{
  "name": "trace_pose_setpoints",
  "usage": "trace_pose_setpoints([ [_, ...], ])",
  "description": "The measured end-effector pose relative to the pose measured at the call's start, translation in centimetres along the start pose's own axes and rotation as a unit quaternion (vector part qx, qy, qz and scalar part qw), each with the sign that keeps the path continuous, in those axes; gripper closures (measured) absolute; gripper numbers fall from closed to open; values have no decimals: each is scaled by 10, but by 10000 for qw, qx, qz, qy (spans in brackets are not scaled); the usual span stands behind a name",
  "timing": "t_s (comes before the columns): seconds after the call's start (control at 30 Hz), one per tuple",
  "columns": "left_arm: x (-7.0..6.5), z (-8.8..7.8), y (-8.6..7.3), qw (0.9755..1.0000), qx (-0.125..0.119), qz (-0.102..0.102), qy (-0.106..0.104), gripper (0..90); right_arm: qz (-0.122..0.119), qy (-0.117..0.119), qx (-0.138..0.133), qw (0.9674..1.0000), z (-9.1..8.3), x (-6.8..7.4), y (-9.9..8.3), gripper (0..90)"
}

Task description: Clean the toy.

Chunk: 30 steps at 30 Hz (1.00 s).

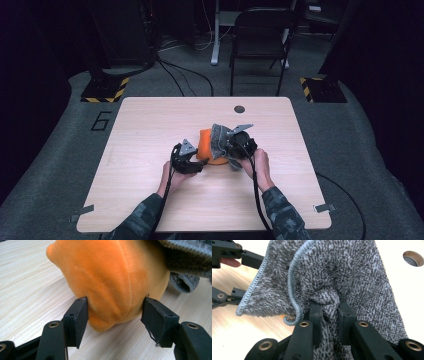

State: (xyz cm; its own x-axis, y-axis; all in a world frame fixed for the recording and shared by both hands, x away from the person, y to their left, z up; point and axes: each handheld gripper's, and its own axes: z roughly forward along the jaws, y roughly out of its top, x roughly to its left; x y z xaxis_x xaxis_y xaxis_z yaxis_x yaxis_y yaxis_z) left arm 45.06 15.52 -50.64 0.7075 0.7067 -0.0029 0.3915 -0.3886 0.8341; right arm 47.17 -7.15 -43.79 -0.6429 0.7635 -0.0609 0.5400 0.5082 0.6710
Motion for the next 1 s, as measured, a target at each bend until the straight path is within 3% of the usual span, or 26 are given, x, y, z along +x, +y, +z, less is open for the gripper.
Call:
trace_pose_setpoints([
  [0.13, -4, 3, -2, 9998, 30, 161, 94, 447, 37, 18, -29, 10000, 1, 1, 0, 774],
  [0.5, -5, 2, -4, 9998, -55, 154, 74, 745, 33, -10, -45, 10000, 0, 1, -1, 773],
  [0.87, -1, 1, -3, 9997, -190, -150, -44, 803, 49, -61, -149, 9999, -3, 0, -1, 772],
  [1.0, 0, 1, 1, 9990, -379, -221, -5, 813, 70, -110, -224, 9997, -7, -2, 0, 772],
])
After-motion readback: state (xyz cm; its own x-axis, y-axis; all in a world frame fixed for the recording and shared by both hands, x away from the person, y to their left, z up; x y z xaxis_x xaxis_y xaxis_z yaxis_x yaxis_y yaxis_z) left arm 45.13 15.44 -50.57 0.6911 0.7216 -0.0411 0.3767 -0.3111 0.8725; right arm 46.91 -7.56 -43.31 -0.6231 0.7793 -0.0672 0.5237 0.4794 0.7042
